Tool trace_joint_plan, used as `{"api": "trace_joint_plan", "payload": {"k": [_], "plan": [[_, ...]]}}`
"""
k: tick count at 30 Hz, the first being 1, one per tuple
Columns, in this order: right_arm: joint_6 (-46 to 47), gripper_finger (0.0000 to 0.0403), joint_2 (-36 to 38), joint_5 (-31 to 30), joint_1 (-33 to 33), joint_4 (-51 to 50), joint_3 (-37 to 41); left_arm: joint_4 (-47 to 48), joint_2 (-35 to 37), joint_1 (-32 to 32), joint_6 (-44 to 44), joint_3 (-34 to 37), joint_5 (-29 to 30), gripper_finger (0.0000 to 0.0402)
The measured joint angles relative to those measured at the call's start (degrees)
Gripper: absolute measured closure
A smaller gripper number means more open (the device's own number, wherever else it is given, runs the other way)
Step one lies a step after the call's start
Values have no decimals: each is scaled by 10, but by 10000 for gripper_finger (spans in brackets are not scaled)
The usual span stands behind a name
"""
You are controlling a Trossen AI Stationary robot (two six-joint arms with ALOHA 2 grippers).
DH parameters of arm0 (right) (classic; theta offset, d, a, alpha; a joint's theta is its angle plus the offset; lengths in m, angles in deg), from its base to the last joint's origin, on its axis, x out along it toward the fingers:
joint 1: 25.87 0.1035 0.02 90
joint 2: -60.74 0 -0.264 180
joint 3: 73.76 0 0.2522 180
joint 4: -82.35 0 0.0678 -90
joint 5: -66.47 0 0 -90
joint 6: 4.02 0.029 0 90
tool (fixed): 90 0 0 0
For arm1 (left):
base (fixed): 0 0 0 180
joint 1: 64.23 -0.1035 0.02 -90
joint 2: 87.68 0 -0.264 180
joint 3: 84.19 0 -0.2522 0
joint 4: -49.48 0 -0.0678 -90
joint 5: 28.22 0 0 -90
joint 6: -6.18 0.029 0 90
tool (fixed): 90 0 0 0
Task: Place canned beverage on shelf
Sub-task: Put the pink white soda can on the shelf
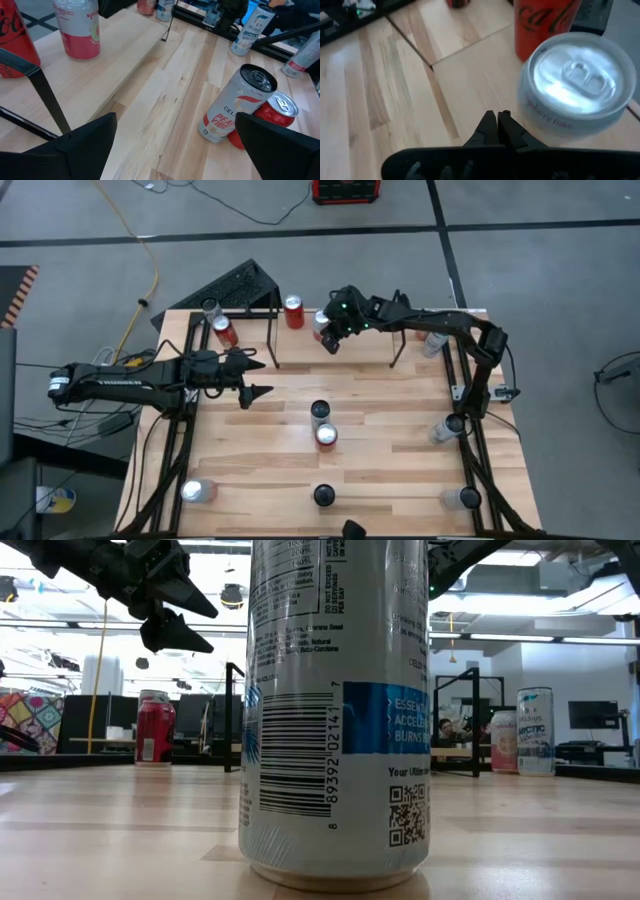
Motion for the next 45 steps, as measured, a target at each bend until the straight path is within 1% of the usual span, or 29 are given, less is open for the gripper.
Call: {"api": "trace_joint_plan", "payload": {"k": [7,12,19,25,28,31,33,36,38,41,45], "plan": [[9,403,0,-1,-5,43,0,0,0,0,-1,0,0,9],[12,403,0,-32,-16,51,0,0,0,0,-2,0,0,9],[23,403,0,-33,-31,71,0,-1,0,0,-3,0,0,9],[52,403,0,-58,-40,106,0,-1,0,0,-3,0,2,9],[53,403,0,-54,-42,109,0,0,0,0,-5,0,2,9],[38,403,9,-12,-44,90,0,0,0,0,-5,0,2,9],[27,403,24,3,-46,63,0,1,0,0,-6,0,2,9],[7,403,47,0,-49,-2,0,5,0,0,-5,0,2,9],[2,403,50,-10,-55,-29,0,5,0,0,-2,0,2,9],[2,403,47,-15,-68,-42,0,4,0,0,0,0,5,9],[10,403,23,-15,-77,-25,-1,4,0,0,0,0,9,9]]}}
